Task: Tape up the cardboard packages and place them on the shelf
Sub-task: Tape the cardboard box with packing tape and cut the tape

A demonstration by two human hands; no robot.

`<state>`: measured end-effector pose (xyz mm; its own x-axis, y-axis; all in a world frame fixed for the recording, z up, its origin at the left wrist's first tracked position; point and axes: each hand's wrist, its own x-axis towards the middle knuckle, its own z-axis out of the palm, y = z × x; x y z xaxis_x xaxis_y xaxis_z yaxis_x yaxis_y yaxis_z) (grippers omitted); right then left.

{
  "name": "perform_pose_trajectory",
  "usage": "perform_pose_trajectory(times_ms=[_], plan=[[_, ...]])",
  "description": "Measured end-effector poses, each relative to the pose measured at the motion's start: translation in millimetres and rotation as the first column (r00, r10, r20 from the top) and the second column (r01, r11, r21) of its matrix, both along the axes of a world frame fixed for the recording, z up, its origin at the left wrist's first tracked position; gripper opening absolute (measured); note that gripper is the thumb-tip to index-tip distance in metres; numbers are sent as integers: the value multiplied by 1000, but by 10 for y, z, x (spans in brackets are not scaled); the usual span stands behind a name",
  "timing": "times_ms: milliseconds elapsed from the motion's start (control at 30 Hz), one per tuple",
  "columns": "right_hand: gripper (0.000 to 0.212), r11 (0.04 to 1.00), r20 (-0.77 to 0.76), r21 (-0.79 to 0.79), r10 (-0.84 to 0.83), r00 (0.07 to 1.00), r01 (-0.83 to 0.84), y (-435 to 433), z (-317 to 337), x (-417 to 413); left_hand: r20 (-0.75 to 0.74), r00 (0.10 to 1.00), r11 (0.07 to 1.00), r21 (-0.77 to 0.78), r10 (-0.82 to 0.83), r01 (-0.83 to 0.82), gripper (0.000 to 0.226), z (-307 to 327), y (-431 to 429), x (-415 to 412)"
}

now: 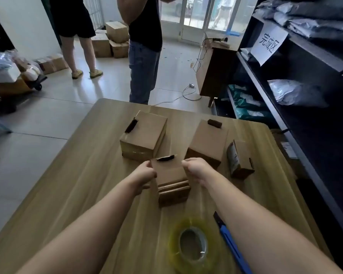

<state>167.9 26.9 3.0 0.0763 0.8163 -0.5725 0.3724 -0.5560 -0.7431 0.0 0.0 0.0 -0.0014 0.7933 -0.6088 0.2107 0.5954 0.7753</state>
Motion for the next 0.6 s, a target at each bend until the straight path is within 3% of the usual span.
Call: perform_pose_trajectory(times_ms=[133, 267, 433, 600], plan=[[51, 994, 18, -102, 45, 999, -43, -20, -161, -23, 33, 999, 999, -10, -40, 40, 61, -107, -3, 16], [57, 994, 75, -106, 24, 997, -16, -19, -300, -79, 35, 999, 999, 33, -14, 13, 54, -241, 43, 14], [61, 985, 116, -147, 112, 987, -94, -130, -340, -107, -263, 965, 994, 107, 23, 5, 65, -463, 93, -172], [52, 982, 93, -95, 174, 980, -166, -282, -394, -239, -339, 941, 994, 104, -4, 41, 69, -616, -75, -344]])
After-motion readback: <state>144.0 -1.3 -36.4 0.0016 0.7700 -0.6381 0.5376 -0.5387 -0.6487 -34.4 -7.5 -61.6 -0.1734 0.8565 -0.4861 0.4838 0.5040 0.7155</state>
